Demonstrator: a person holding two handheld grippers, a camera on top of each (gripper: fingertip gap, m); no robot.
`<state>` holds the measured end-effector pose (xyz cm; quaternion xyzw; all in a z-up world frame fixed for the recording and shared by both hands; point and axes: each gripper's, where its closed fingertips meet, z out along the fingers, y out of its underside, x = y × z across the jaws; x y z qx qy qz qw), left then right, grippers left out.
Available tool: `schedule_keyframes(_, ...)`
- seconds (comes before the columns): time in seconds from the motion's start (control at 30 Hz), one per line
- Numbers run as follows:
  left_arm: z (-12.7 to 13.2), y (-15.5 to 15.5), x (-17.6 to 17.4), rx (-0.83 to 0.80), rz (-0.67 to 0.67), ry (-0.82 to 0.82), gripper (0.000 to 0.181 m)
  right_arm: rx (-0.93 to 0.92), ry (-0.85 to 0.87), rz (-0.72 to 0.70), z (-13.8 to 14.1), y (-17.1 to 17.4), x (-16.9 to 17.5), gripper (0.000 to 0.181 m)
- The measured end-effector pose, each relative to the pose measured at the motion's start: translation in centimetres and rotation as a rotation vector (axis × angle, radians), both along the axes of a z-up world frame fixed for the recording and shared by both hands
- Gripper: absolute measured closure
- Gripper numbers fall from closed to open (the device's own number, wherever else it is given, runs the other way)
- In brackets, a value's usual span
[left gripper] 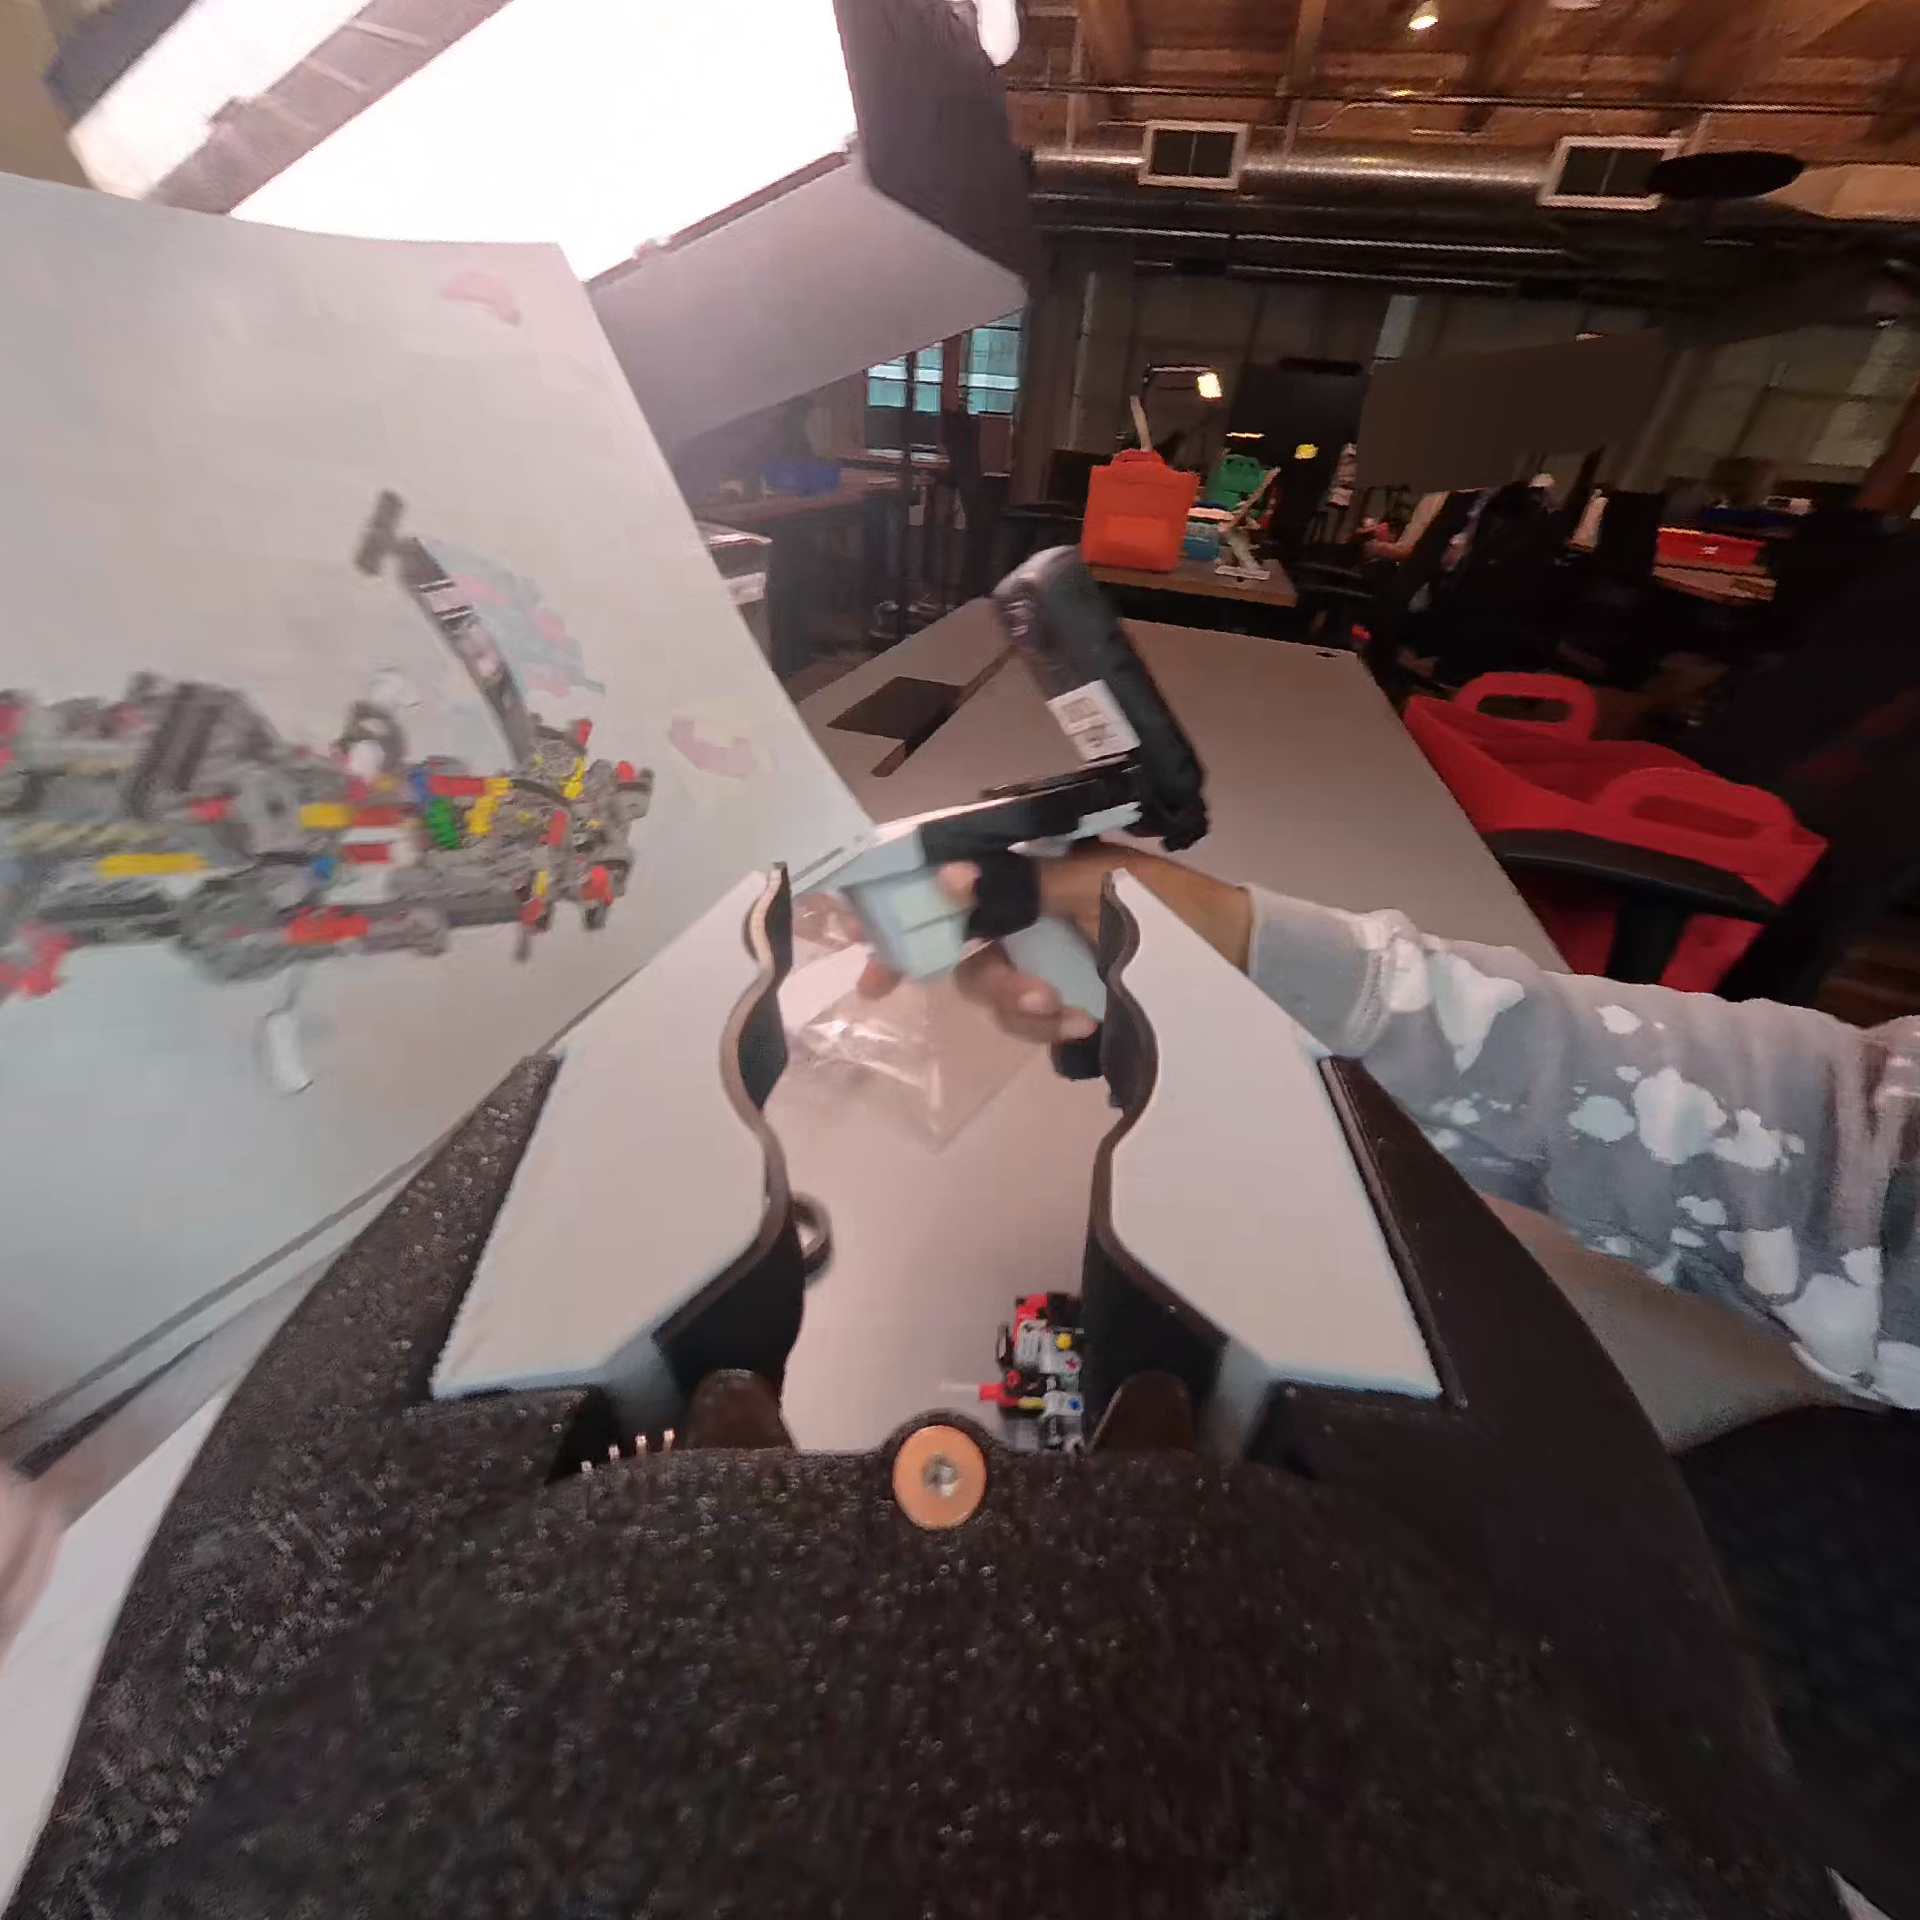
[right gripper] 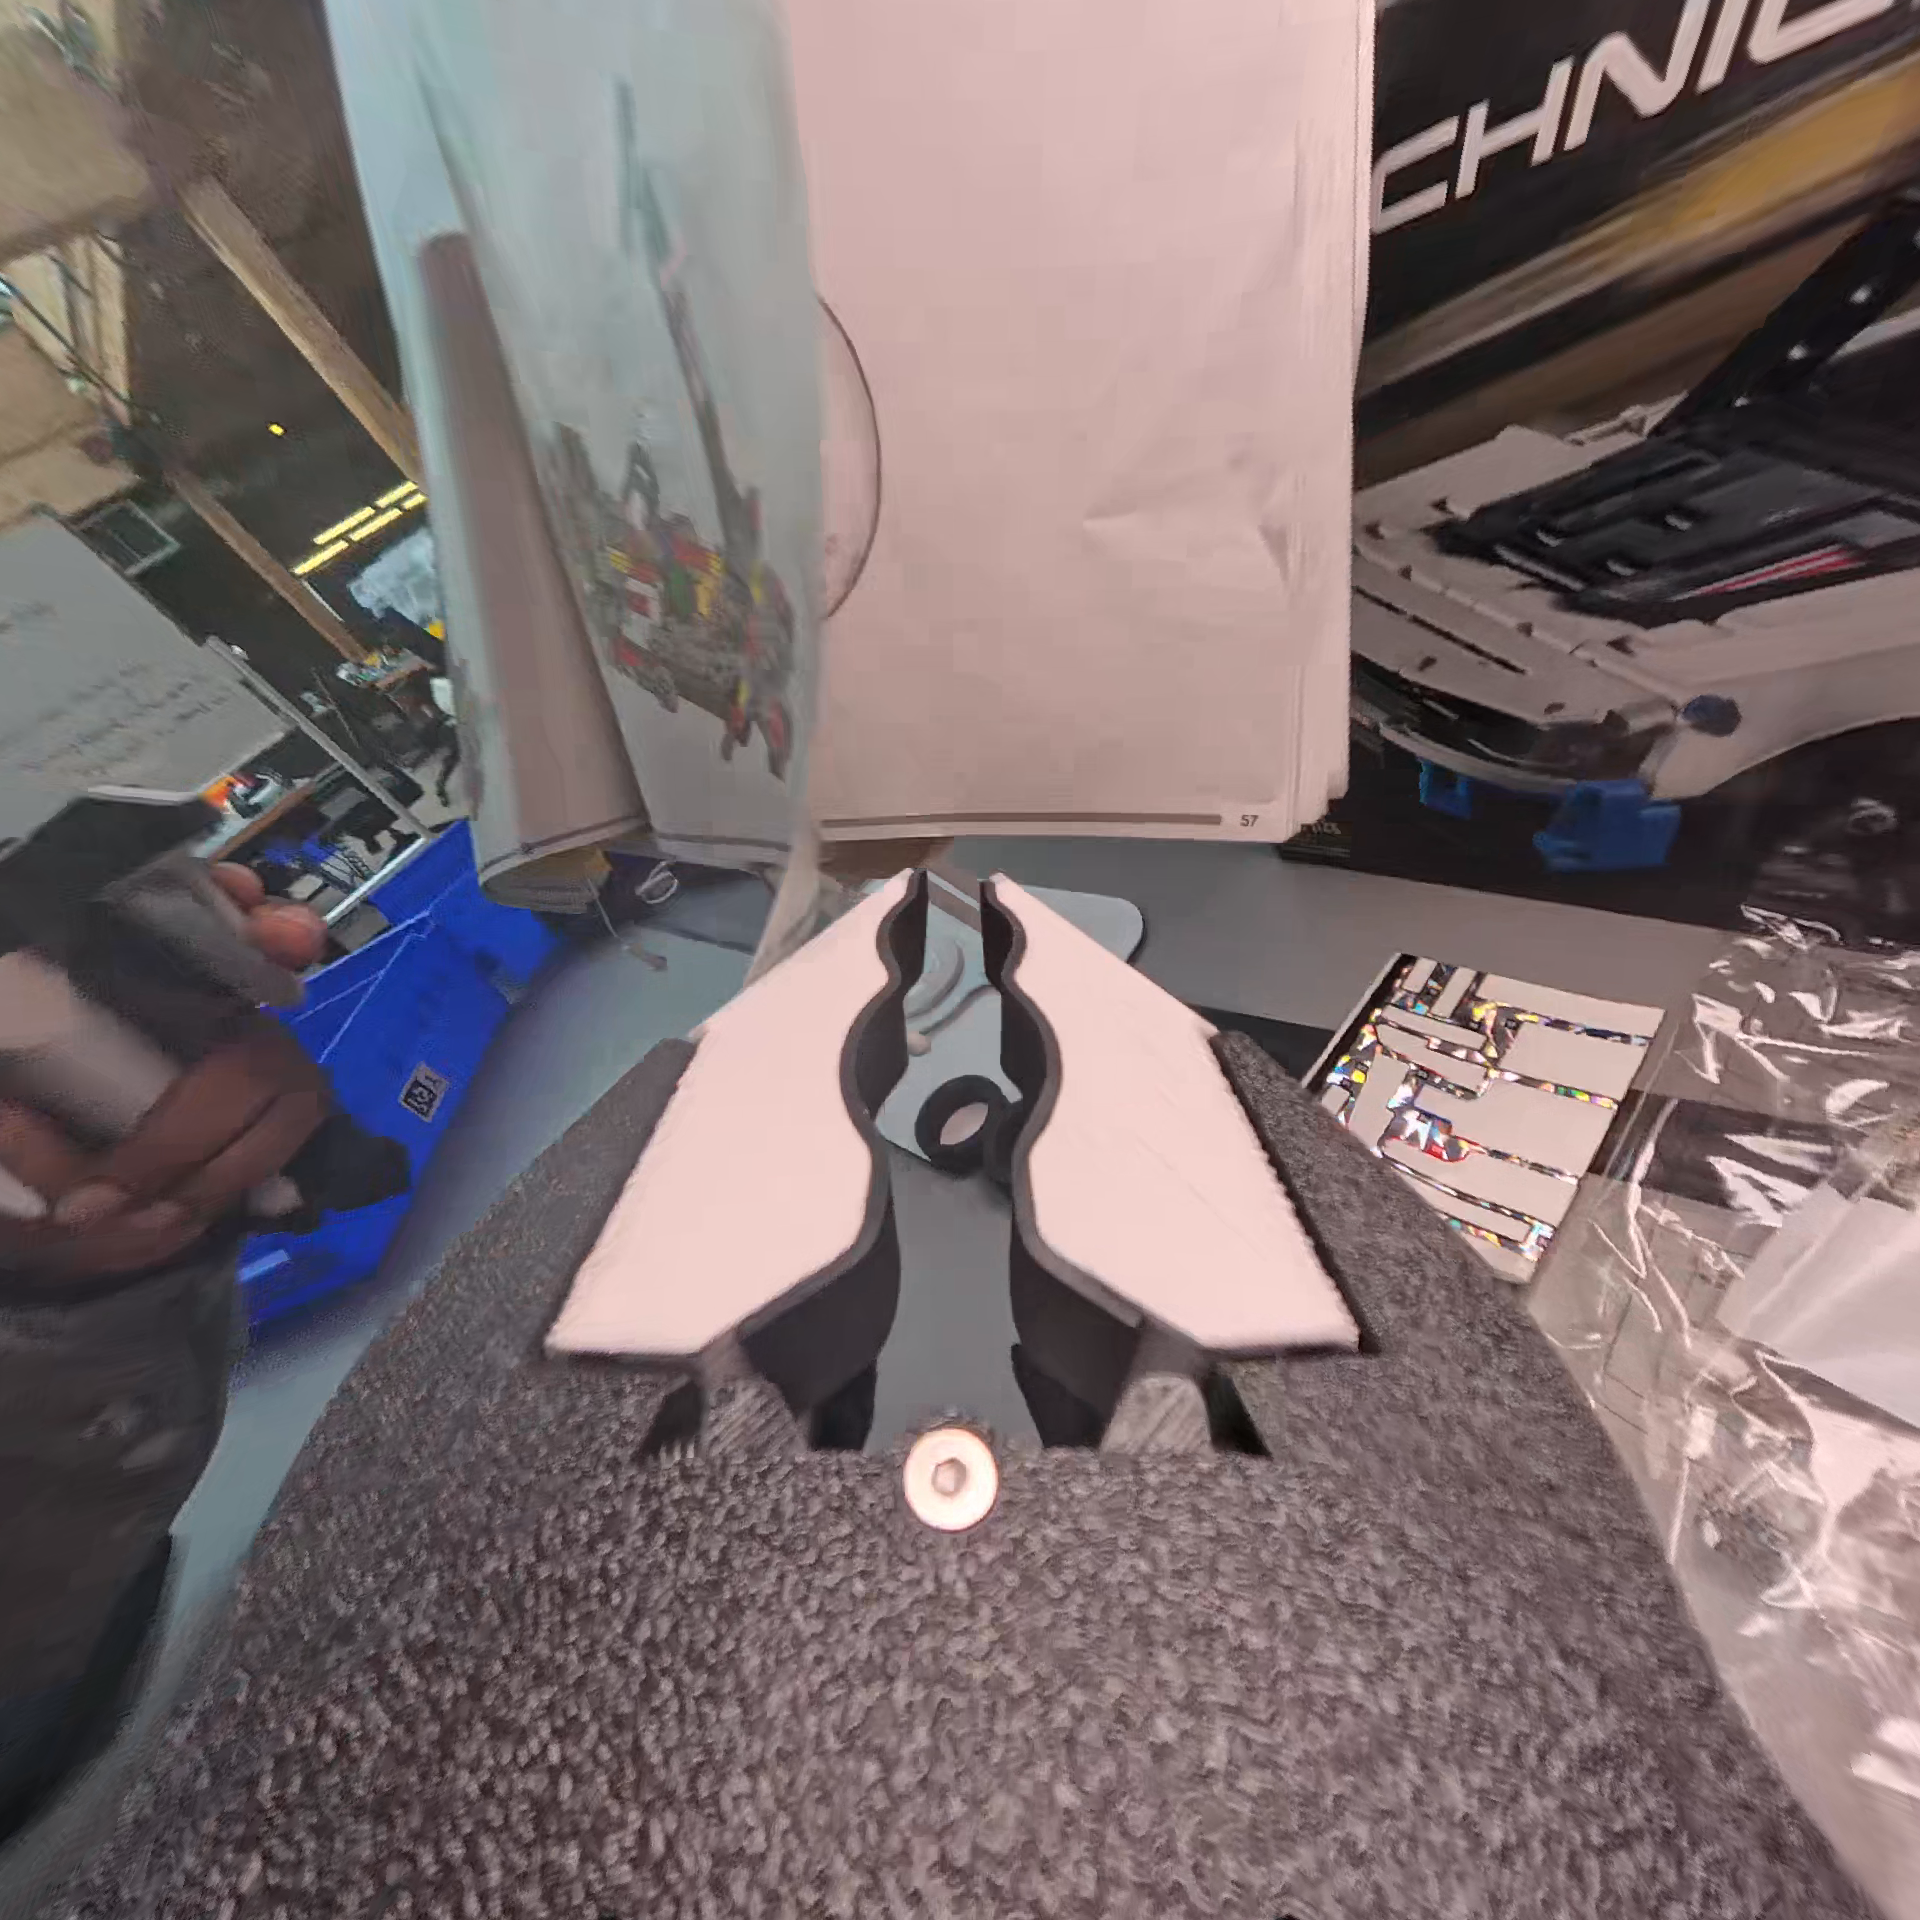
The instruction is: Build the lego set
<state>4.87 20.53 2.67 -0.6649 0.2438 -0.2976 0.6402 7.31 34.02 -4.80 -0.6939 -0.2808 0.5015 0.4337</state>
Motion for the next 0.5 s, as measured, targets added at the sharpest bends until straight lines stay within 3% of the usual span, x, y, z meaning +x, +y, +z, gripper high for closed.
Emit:
schedule_keyframes(0.03, -0.7, 0.2, -1.9, -0.009, 0.075, 0.019, 0.127, 0.019, 0.043, 0.012, 0.8, -0.3, 0.6, 0.168)
schedule_keyframes(0.2, -6.6, 2.3, -13.0, -0.123, 0.472, 0.257, 0.134, 0.058, 0.165, 0.051, 2.7, -0.1, 2.6, 0.147)
schedule_keyframes(0.4, -7.5, 3.1, -19.0, -0.118, 0.625, 0.360, 0.147, 0.015, 0.190, 0.150, 3.2, -0.5, 0.3, 0.136)
schedule_keyframes(0.5, -7.5, 3.7, -20.1, -0.153, 0.620, 0.318, 0.152, 0.029, 0.107, 0.084, 2.0, 0.9, -0.9, 0.174)
